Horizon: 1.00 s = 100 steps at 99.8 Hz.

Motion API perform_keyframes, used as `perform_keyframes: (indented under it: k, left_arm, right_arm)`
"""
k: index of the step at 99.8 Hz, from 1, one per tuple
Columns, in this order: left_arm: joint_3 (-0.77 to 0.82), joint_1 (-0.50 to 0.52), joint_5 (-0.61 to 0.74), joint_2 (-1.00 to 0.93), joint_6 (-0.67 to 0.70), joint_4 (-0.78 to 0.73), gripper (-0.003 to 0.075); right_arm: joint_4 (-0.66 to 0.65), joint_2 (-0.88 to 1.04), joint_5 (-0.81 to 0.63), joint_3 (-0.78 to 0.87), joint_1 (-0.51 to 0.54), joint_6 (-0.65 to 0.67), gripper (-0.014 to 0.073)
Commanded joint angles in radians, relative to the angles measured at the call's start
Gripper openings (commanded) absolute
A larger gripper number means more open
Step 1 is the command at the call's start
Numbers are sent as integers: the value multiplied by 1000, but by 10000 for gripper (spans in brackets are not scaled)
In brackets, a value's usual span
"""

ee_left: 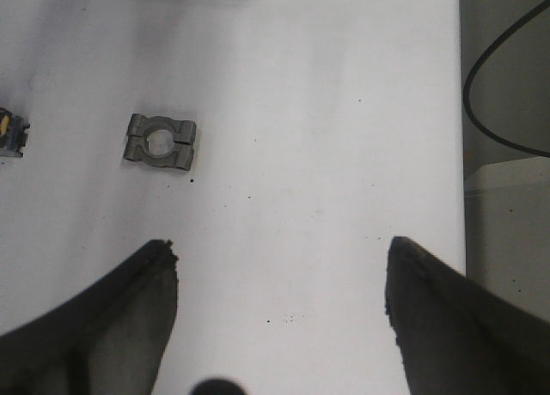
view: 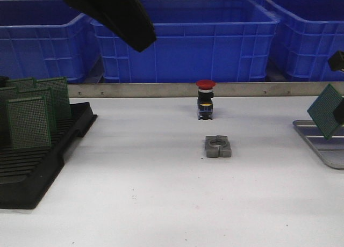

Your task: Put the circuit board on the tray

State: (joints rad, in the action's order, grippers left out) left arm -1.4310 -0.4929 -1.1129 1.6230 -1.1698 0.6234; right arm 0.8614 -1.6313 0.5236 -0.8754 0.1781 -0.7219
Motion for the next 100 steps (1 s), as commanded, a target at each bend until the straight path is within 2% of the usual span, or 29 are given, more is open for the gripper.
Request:
perform_keyframes:
  k: [1, 5, 15, 20, 25, 29, 76, 100]
  left_arm:
    - [-33, -6, 24, -45, 2, 44, 481]
    - [-33, -6, 24, -45, 2, 44, 481]
    - [-33, -6, 24, -45, 2, 16, 481]
    - [-33, -6, 24, -45, 2, -17, 481]
    - [-33, 1, 26, -45, 14, -57, 481]
    - [-33, 12, 26, -45, 25, -88, 481]
    - [-16, 260, 13, -43, 43, -285, 481]
    - [6, 291, 23, 32, 11, -357, 481]
  right_arm:
    - [24, 21, -36, -34, 7, -15, 17]
    - [24, 15, -37, -35, 7, -15, 94]
    - [24, 11, -59, -35, 7, -15, 406]
    - [24, 12, -79, -35, 7, -15, 533]
    - [21, 16, -97, -35, 7, -15, 628]
    - [16, 20, -107, -35, 7, -15, 659]
    - [11, 32, -108, -36, 7, -15, 644]
    - [11, 32, -108, -36, 7, -15, 644]
